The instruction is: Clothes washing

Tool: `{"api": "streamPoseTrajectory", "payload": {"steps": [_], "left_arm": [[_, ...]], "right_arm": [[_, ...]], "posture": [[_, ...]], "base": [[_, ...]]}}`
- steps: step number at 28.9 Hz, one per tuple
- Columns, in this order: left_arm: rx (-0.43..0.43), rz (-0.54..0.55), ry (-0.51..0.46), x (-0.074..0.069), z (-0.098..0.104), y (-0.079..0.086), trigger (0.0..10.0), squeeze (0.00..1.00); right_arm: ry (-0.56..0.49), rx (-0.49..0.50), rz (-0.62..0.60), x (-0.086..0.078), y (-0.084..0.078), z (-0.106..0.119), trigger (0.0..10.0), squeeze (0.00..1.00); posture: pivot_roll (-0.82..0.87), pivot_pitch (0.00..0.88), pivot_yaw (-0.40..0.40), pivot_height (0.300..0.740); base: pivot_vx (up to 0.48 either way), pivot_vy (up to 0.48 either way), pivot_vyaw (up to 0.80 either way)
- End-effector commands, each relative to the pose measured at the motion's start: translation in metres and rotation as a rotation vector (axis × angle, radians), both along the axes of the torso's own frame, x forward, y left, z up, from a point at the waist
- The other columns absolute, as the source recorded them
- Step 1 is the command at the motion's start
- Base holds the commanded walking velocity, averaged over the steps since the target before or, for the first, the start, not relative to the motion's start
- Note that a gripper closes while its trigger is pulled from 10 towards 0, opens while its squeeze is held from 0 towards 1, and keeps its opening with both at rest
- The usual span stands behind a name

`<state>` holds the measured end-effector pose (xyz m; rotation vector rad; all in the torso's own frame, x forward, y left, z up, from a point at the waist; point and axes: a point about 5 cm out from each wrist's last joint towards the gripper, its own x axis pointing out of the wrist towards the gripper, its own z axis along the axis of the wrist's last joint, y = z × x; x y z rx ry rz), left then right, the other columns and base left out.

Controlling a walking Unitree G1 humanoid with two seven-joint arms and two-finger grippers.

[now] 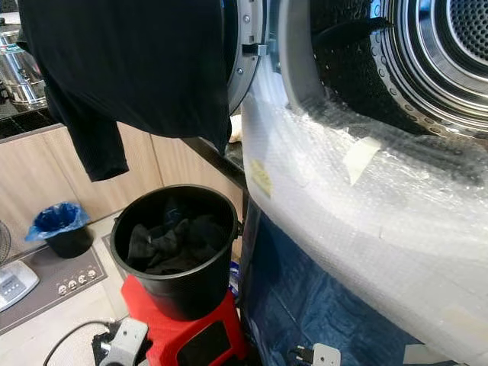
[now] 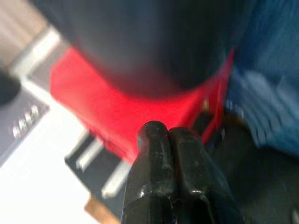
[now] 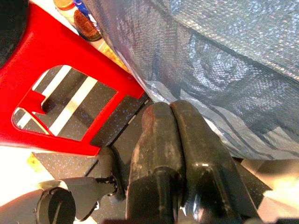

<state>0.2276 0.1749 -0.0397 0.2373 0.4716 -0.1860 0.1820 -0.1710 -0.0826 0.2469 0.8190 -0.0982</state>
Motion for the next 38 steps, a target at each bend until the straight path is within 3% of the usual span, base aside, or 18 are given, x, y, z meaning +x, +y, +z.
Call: {"api": "streamPoseTrajectory", "payload": {"steps": [1, 2, 3, 11, 15, 19, 23, 25, 29, 35, 37, 38], "left_arm": [[0.032, 0.017, -0.056, -0.003, 0.004, 0.004, 10.0, 0.82], [0.038, 0.02, -0.075, -0.003, 0.006, 0.005, 10.0, 0.82], [0.053, 0.024, -0.11, -0.003, 0.01, 0.006, 10.0, 1.0], [0.045, 0.041, -0.189, -0.009, 0.023, 0.012, 10.0, 1.0], [-0.009, 0.121, -0.239, -0.035, 0.036, 0.02, 10.0, 1.0], [-0.015, 0.173, -0.31, -0.037, 0.051, 0.021, 10.0, 1.0], [-0.002, 0.182, -0.399, -0.03, 0.07, 0.017, 10.0, 1.0], [0.004, 0.16, -0.464, -0.022, 0.088, 0.012, 10.0, 1.0], [-0.016, 0.219, -0.542, -0.004, 0.113, 0.022, 10.0, 1.0], [-0.06, 0.23, -0.554, 0.034, 0.134, 0.034, 10.0, 1.0], [-0.068, 0.236, -0.547, 0.038, 0.135, 0.036, 10.0, 1.0], [-0.083, 0.251, -0.523, 0.047, 0.134, 0.041, 10.0, 1.0]], "right_arm": [[0.01, -0.004, 0.012, -0.003, 0.001, -0.002, 10.0, 0.0], [0.01, -0.004, 0.012, -0.003, 0.001, -0.002, 10.0, 0.0], [0.012, -0.005, 0.014, -0.004, 0.001, -0.002, 10.0, 0.0], [0.018, -0.016, 0.041, -0.004, 0.001, -0.002, 10.0, 0.0], [0.016, -0.025, 0.045, -0.005, 0.0, -0.002, 10.0, 0.0], [0.019, -0.028, 0.048, -0.006, -0.002, -0.003, 10.0, 0.0], [0.025, -0.033, 0.063, -0.007, -0.002, -0.003, 10.0, 0.0], [0.021, -0.033, 0.065, -0.005, -0.002, -0.002, 10.0, 0.0], [0.01, -0.029, 0.065, -0.001, 0.0, 0.0, 10.0, 0.0], [0.011, -0.026, 0.064, 0.0, 0.002, 0.0, 10.0, 0.0], [0.012, -0.026, 0.063, 0.0, 0.002, 0.0, 10.0, 0.0], [0.013, -0.025, 0.062, 0.0, 0.003, -0.001, 10.0, 0.0]], "posture": [[0.01, 0.0, 0.041, 0.74], [0.01, 0.0, 0.04, 0.74], [0.01, 0.0, 0.038, 0.74], [0.03, 0.0, 0.038, 0.74], [0.02, 0.011, 0.04, 0.74], [0.04, 0.021, 0.029, 0.74], [0.06, 0.033, 0.019, 0.74], [0.06, 0.035, 0.02, 0.74], [0.06, 0.04, 0.016, 0.74], [0.07, 0.037, 0.013, 0.74], [0.07, 0.035, 0.012, 0.74], [0.06, 0.027, 0.008, 0.74]], "base": [[0.0, 0.0, 0.0], [0.0, 0.0, 0.0], [0.0, 0.0, 0.0], [0.0, 0.0, 0.0], [0.0, 0.0, 0.0], [0.0, 0.0, 0.0], [0.0, 0.0, 0.0], [0.0, 0.0, 0.0], [0.0, 0.0, 0.0], [0.0, 0.0, 0.0], [0.0, 0.0, 0.0], [0.0, 0.0, 0.0]]}}
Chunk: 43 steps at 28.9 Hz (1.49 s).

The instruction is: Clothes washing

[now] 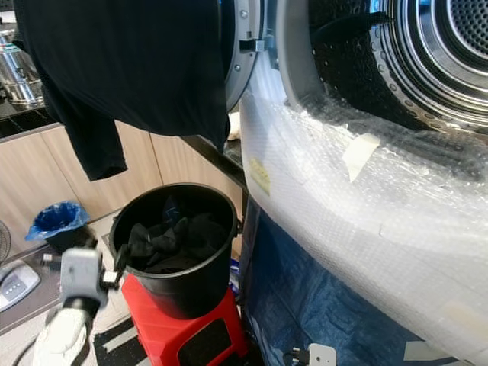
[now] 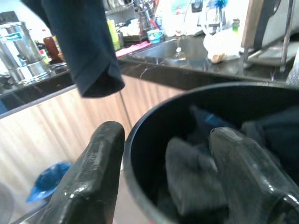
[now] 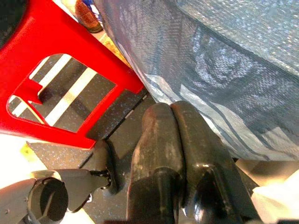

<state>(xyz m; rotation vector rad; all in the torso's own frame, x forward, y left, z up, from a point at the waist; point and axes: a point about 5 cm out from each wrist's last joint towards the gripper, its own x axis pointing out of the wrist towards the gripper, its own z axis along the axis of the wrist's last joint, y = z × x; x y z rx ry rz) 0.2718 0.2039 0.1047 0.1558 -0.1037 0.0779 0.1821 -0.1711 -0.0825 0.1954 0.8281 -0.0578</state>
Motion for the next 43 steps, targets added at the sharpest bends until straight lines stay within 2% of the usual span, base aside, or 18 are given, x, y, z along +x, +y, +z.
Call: {"api": "streamPoseTrajectory", "payload": {"steps": [1, 3, 7, 9, 12, 17, 20, 21, 23, 24, 25, 26, 30, 36, 39, 43], "left_arm": [[-0.034, 0.029, 0.095, 0.012, -0.011, 0.017, 10.0, 1.0], [-0.074, 0.026, 0.131, 0.025, -0.012, 0.022, 10.0, 1.0], [-0.17, 0.021, 0.16, 0.039, -0.013, 0.024, 10.0, 1.0], [-0.174, 0.018, 0.158, 0.044, -0.011, 0.024, 10.0, 1.0], [-0.156, -0.007, 0.129, 0.059, 0.003, 0.02, 10.0, 1.0], [-0.256, -0.045, 0.171, 0.069, 0.003, 0.02, 10.0, 1.0], [-0.241, -0.069, 0.228, 0.073, 0.001, 0.024, 10.0, 1.0], [-0.201, -0.082, 0.271, 0.073, -0.002, 0.026, 10.0, 1.0], [-0.181, -0.108, 0.345, 0.074, -0.008, 0.03, 10.0, 1.0], [-0.181, -0.118, 0.376, 0.074, -0.01, 0.033, 10.0, 0.93], [-0.187, -0.123, 0.391, 0.074, -0.011, 0.034, 10.0, 0.93], [-0.188, -0.125, 0.398, 0.074, -0.012, 0.035, 10.0, 0.0], [-0.223, -0.074, 0.362, 0.078, -0.003, 0.045, 10.0, 0.0], [-0.223, -0.066, 0.352, 0.081, 0.001, 0.046, 10.0, 0.0], [-0.255, -0.167, 0.312, 0.087, 0.013, 0.036, 10.0, 0.0], [-0.246, -0.192, 0.304, 0.089, 0.016, 0.035, 10.0, 0.0]], "right_arm": [[0.01, 0.004, 0.005, -0.001, 0.003, -0.001, 10.0, 0.0], [0.011, 0.004, 0.003, 0.0, 0.003, -0.001, 10.0, 0.0], [0.011, 0.002, 0.004, 0.0, 0.003, -0.001, 10.0, 0.0], [0.011, 0.002, 0.002, 0.0, 0.002, -0.001, 10.0, 0.0], [0.006, -0.001, -0.006, 0.001, 0.0, 0.0, 10.0, 0.0], [0.005, -0.002, -0.015, 0.001, -0.002, 0.0, 10.0, 0.0], [0.006, -0.002, -0.011, 0.001, -0.001, 0.0, 10.0, 0.0], [0.006, -0.002, -0.009, 0.001, -0.001, 0.0, 10.0, 0.0], [0.006, -0.002, -0.006, 0.002, -0.001, 0.001, 10.0, 0.0], [0.005, -0.002, -0.006, 0.003, -0.001, 0.001, 10.0, 0.0], [0.004, -0.002, -0.006, 0.003, 0.0, 0.001, 10.0, 0.0], [0.003, -0.002, -0.006, 0.003, 0.0, 0.001, 10.0, 0.0], [0.0, -0.003, -0.012, 0.004, -0.002, 0.002, 10.0, 0.0], [0.005, -0.008, -0.014, 0.003, -0.004, 0.001, 10.0, 0.0], [0.006, -0.011, -0.014, 0.002, -0.004, 0.001, 10.0, 0.0], [0.007, -0.011, -0.014, 0.002, -0.005, 0.001, 10.0, 0.0]], "posture": [[0.06, 0.027, 0.008, 0.74], [0.06, 0.026, 0.004, 0.74], [0.06, 0.023, 0.001, 0.74], [0.05, 0.023, 0.0, 0.74], [0.04, 0.02, -0.004, 0.74], [0.04, 0.021, -0.014, 0.74], [0.05, 0.021, -0.021, 0.74], [0.05, 0.021, -0.023, 0.74], [0.05, 0.021, -0.026, 0.74], [0.05, 0.022, -0.026, 0.74], [0.05, 0.022, -0.026, 0.74], [0.05, 0.022, -0.026, 0.74], [0.04, 0.023, -0.029, 0.74], [0.05, 0.025, -0.033, 0.74], [0.05, 0.024, -0.036, 0.74], [0.05, 0.024, -0.036, 0.74]], "base": [[0.0, 0.0, 0.0], [0.0, 0.0, 0.0], [0.0, 0.0, 0.0], [0.0, 0.0, 0.0], [0.0, 0.0, 0.0], [0.0, 0.0, 0.0], [0.0, 0.0, 0.0], [0.0, 0.0, 0.0], [0.0, 0.0, 0.0], [0.0, 0.0, 0.0], [0.0, 0.0, 0.0], [0.0, 0.0, 0.0], [0.0, 0.0, 0.0], [0.0, 0.0, 0.0], [0.0, 0.0, 0.0], [0.0, 0.0, 0.0]]}}
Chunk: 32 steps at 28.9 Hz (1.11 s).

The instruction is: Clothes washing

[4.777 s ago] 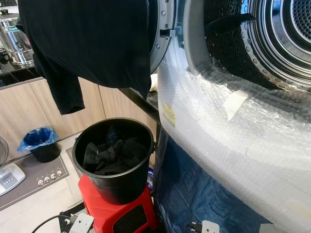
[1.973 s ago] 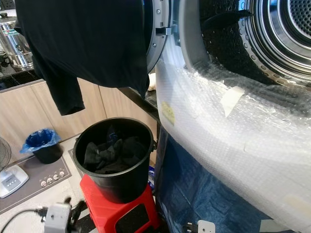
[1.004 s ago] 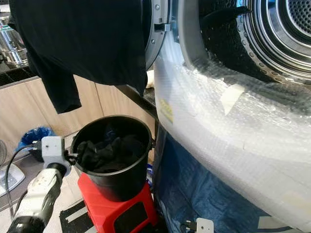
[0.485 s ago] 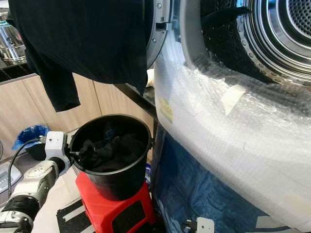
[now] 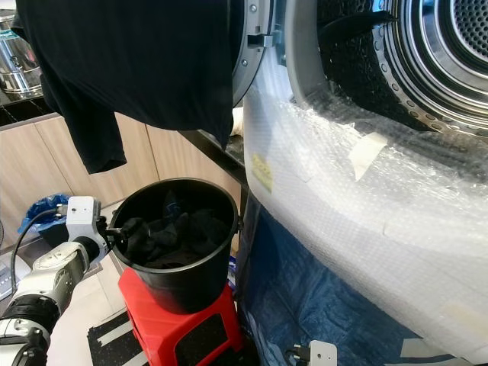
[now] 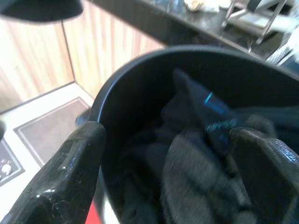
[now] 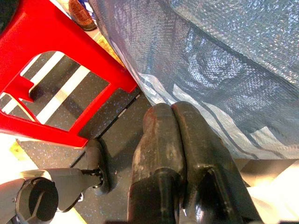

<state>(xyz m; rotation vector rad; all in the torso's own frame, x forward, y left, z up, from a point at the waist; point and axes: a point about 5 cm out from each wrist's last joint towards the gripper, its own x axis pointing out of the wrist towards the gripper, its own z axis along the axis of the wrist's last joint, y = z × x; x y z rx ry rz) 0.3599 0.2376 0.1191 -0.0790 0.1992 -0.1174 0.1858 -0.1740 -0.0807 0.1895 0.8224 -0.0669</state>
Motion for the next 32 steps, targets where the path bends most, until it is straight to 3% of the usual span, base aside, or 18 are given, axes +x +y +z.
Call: {"api": "streamPoseTrajectory", "payload": {"steps": [1, 2, 5, 6, 9, 10, 12, 13, 15, 16, 18, 19, 20, 22, 28, 32], "left_arm": [[0.038, -0.015, -0.012, 0.001, 0.003, 0.001, 10.0, 0.0], [0.169, -0.019, -0.028, 0.0, 0.003, 0.002, 10.0, 0.0], [0.169, -0.019, -0.028, 0.0, 0.003, 0.002, 10.0, 0.0], [0.257, 0.012, -0.081, -0.003, 0.0, -0.002, 10.0, 0.0], [0.257, 0.012, -0.081, -0.003, 0.0, -0.002, 10.0, 0.0], [0.306, 0.068, -0.143, -0.012, -0.008, -0.01, 10.0, 0.0], [0.306, 0.068, -0.143, -0.012, -0.008, -0.01, 10.0, 0.0], [0.298, 0.143, -0.229, -0.027, -0.015, -0.02, 10.0, 0.0], [0.298, 0.143, -0.229, -0.027, -0.015, -0.02, 10.0, 0.0], [0.278, 0.169, -0.311, -0.044, -0.014, -0.035, 10.0, 0.0], [0.278, 0.169, -0.311, -0.044, -0.014, -0.035, 10.0, 0.0], [0.26, 0.165, -0.36, -0.056, -0.01, -0.048, 10.0, 0.0], [0.26, 0.165, -0.36, -0.056, -0.01, -0.048, 10.0, 0.0], [0.254, 0.112, -0.383, -0.065, -0.009, -0.065, 10.0, 0.0], [0.259, 0.113, -0.392, -0.067, -0.011, -0.063, 10.0, 0.0], [0.28, 0.12, -0.391, -0.073, -0.012, -0.064, 10.0, 0.0]], "right_arm": [[0.009, -0.002, -0.009, -0.001, -0.002, -0.001, 10.0, 0.0], [0.0, 0.001, -0.014, 0.0, -0.002, 0.0, 10.0, 0.0], [0.0, 0.001, -0.014, 0.0, -0.002, 0.0, 10.0, 0.0], [-0.009, 0.005, -0.013, 0.002, -0.001, 0.001, 10.0, 0.0], [-0.009, 0.005, -0.013, 0.002, -0.001, 0.001, 10.0, 0.0], [-0.016, 0.01, -0.017, 0.003, 0.0, 0.002, 10.0, 0.0], [-0.016, 0.01, -0.017, 0.003, 0.0, 0.002, 10.0, 0.0], [-0.016, 0.011, -0.012, 0.001, 0.001, 0.001, 10.0, 0.0], [-0.016, 0.011, -0.012, 0.001, 0.001, 0.001, 10.0, 0.0], [-0.027, 0.018, -0.018, 0.001, 0.0, 0.001, 10.0, 0.0], [-0.027, 0.018, -0.018, 0.001, 0.0, 0.001, 10.0, 0.0], [-0.08, 0.044, -0.043, 0.007, -0.001, 0.006, 10.0, 0.0], [-0.08, 0.044, -0.043, 0.007, -0.001, 0.006, 10.0, 0.0], [-0.234, 0.043, -0.024, 0.015, -0.005, 0.017, 10.0, 0.0], [-0.36, 0.085, -0.004, 0.015, -0.006, 0.026, 10.0, 0.0], [-0.536, 0.102, 0.025, 0.028, -0.005, 0.046, 10.0, 0.0]], "posture": [[0.05, 0.024, -0.038, 0.74], [0.05, 0.024, -0.038, 0.74], [0.05, 0.024, -0.038, 0.74], [0.05, 0.024, -0.029, 0.74], [0.05, 0.024, -0.029, 0.74], [0.04, 0.027, -0.022, 0.74], [0.04, 0.027, -0.022, 0.74], [0.05, 0.032, -0.025, 0.74], [0.05, 0.032, -0.025, 0.74], [0.07, 0.039, -0.028, 0.74], [0.07, 0.039, -0.028, 0.74], [0.08, 0.039, -0.021, 0.74], [0.08, 0.039, -0.021, 0.74], [0.08, 0.039, -0.017, 0.74], [0.07, 0.048, -0.004, 0.74], [0.04, 0.047, 0.001, 0.74]], "base": [[0.0, 0.0, 0.0], [0.0, 0.0, 0.0], [0.0, 0.0, 0.0], [0.0, 0.0, 0.0], [0.0, 0.0, 0.0], [0.0, 0.0, 0.0], [0.0, 0.0, 0.0], [0.0, 0.0, 0.0], [0.0, 0.0, 0.0], [0.0, 0.0, 0.0], [0.0, 0.0, 0.0], [0.0, 0.0, 0.0], [0.0, 0.0, 0.0], [0.0, 0.0, 0.0], [0.0, 0.0, 0.0], [0.0, 0.0, 0.0]]}}
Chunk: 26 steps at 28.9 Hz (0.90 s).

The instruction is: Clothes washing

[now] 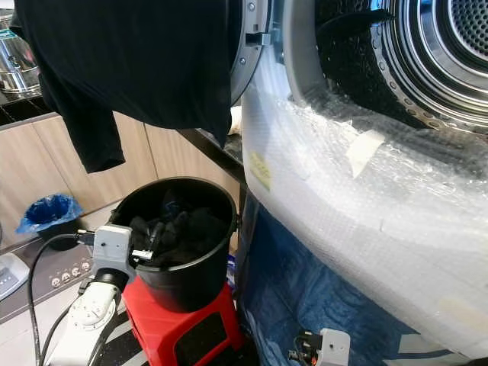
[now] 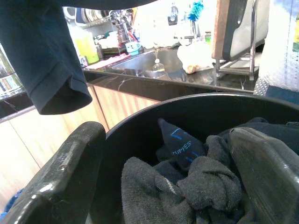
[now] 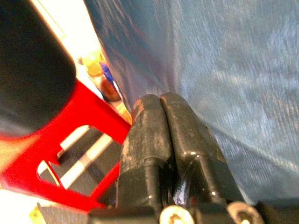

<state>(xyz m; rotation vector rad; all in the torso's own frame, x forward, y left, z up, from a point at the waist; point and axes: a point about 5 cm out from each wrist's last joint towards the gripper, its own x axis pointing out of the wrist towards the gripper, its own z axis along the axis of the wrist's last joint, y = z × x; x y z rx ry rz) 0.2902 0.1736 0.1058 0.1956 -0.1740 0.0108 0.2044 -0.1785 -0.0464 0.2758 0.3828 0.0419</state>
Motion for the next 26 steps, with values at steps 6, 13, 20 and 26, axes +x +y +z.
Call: {"api": "streamPoseTrajectory", "payload": {"steps": [6, 13, 20, 26], "left_arm": [[0.015, 0.009, 0.011, -0.008, 0.002, -0.002, 10.0, 0.0], [0.01, 0.009, 0.006, -0.009, 0.002, -0.003, 10.0, 0.0], [0.002, 0.016, 0.021, -0.005, 0.002, -0.003, 10.0, 0.0], [-0.006, 0.023, 0.017, -0.004, 0.002, -0.002, 10.0, 0.0]], "right_arm": [[-0.294, 0.031, -0.019, 0.03, 0.005, 0.043, 10.0, 0.0], [-0.38, 0.052, -0.018, 0.042, 0.012, 0.061, 10.0, 0.0], [-0.447, 0.069, -0.061, 0.061, 0.017, 0.084, 10.0, 0.0], [-0.451, 0.082, -0.05, 0.069, 0.023, 0.093, 10.0, 0.0]], "posture": [[0.04, 0.042, -0.004, 0.74], [0.04, 0.038, -0.011, 0.74], [0.04, 0.011, -0.023, 0.74], [0.05, 0.004, -0.033, 0.74]], "base": [[0.0, 0.0, 0.0], [0.0, 0.0, 0.0], [0.0, 0.0, 0.0], [0.0, 0.0, -0.35]]}}
